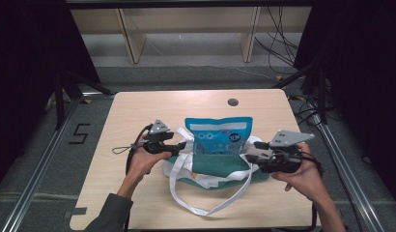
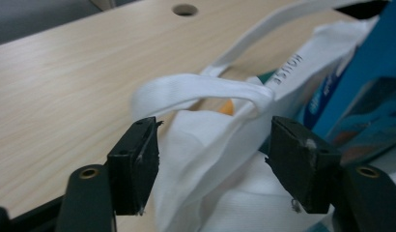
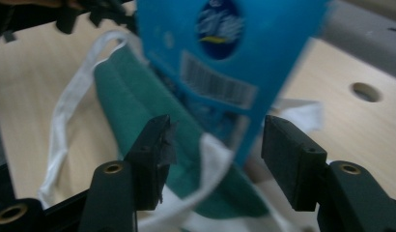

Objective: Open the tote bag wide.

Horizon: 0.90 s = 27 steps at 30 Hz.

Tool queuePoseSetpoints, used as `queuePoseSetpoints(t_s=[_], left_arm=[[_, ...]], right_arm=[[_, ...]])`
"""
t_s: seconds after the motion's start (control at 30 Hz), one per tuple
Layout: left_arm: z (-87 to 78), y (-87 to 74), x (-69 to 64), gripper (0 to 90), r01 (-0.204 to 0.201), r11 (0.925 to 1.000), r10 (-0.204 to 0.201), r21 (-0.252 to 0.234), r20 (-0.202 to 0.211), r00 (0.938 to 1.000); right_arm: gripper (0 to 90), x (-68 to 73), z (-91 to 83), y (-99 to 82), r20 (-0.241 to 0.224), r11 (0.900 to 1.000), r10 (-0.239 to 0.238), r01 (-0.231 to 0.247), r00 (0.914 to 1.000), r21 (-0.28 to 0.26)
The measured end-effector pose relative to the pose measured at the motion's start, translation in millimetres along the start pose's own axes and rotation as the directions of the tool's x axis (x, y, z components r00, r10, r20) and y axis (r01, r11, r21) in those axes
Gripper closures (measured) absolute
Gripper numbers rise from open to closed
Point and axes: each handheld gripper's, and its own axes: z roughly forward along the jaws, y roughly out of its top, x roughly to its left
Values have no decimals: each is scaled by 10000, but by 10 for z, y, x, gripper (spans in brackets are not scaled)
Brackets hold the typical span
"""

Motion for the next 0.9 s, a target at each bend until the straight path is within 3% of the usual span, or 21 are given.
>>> queuePoseSetpoints(t_s=[0.13,0.17,0.2,0.23,0.27,0.3,0.33,0.37,0.4,0.47,0.5,0.53,0.57,0.6,0.63,0.67,0.7,0.73,0.77,0.8,0.9], left_arm=[[202,24,45,351,210,9998,-210,3,262,9994],[254,40,48,366,371,9993,-369,-88,257,9990],[292,62,49,498,328,9993,-321,-198,363,9988],[320,104,63,498,41,10000,-38,-44,576,9983],[397,207,58,630,-60,9998,58,168,119,9999],[464,261,47,681,-19,9999,22,150,-211,9998],[464,261,47,708,-19,9999,22,150,-211,9998],[571,360,118,733,-173,9976,210,674,-550,9983],[620,396,171,749,217,9963,-173,837,-535,9984],[723,413,277,768,797,9909,-734,1087,-603,9955],[812,382,344,790,984,9848,-838,1433,-1051,9909],[812,382,344,797,984,9848,-838,1433,-1051,9909],[867,341,388,797,1020,9798,-816,1722,-1216,9892],[980,246,455,794,1644,9664,-1486,1977,-921,9846],[1126,102,475,803,2080,9580,-1891,1977,-1099,9758],[1153,80,451,807,2114,9639,-1918,1620,-1287,9730],[1146,105,428,805,1752,9679,-1521,1804,-1345,9792],[1146,105,428,800,1752,9679,-1521,1804,-1345,9792],[1126,128,407,800,1541,9713,-1308,1812,-1342,9823],[995,197,399,747,1422,9796,-1235,1418,-1332,9834],[694,255,385,622,1607,9842,-1540,742,-889,9841]], right_arm=[[416,-16,296,-87,-318,9968,-213,237,9993,760],[444,-30,326,-120,-558,9955,-35,88,9984,943],[589,-16,332,-171,-697,9914,-458,539,9965,1191],[589,-16,332,-171,-697,9914,-458,539,9965,1191],[740,4,262,-190,-676,9839,-1060,1144,9921,1374],[771,27,223,-199,-782,9808,-1346,1440,9878,1313],[771,27,223,-199,-782,9808,-1346,1440,9878,1313],[810,101,172,-229,-1040,9703,-1735,1880,9793,1520],[815,175,170,-276,-1322,9600,-1923,2144,9724,1802],[822,289,193,-387,-1569,9487,-1804,2139,9710,2330],[824,348,221,-458,-1862,9390,-1814,2264,9656,2591],[824,348,221,-458,-1862,9390,-1814,2264,9656,2591],[825,411,278,-556,-2383,9272,-1843,2491,9535,2797],[824,446,327,-628,-2552,9238,-1801,2525,9500,2878],[825,525,571,-870,-2343,9040,-1557,2341,9596,3578],[826,555,640,-938,-2303,9049,-1484,2260,9617,3607],[825,557,654,-917,-2333,9086,-1449,2226,9616,3533],[825,557,654,-917,-2333,9086,-1449,2226,9616,3533],[824,551,652,-892,-2383,9020,-1611,2409,9577,3583],[808,548,641,-889,-2361,9052,-1432,2237,9611,3615],[672,525,570,-837,-2194,9156,-948,1716,9710,3636]])
